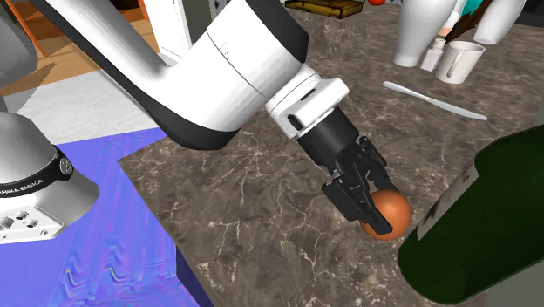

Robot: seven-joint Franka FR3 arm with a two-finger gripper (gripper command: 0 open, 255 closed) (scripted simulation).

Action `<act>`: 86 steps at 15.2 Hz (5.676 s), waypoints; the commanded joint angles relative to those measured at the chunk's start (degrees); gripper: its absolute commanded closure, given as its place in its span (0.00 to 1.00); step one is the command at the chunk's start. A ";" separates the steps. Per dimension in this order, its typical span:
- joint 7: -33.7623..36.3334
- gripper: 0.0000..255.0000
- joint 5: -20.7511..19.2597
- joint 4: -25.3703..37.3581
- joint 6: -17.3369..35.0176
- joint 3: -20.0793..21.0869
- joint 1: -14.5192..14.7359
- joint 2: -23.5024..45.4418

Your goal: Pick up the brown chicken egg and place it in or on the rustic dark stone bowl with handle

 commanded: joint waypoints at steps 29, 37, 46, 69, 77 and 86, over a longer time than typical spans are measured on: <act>-28.92 1.00 29.71 -0.40 7.24 0.48 -2.45 -16.40; -31.94 1.00 37.11 -8.28 7.69 1.37 -1.01 -26.32; -35.00 1.00 50.63 -24.39 5.26 2.18 8.08 -45.18; -34.54 1.00 81.40 -38.53 -21.70 13.79 40.88 -70.19; -28.75 1.00 80.35 -41.73 -17.07 17.76 39.04 -67.33; -26.69 1.00 79.85 -42.58 -15.49 19.30 38.12 -66.19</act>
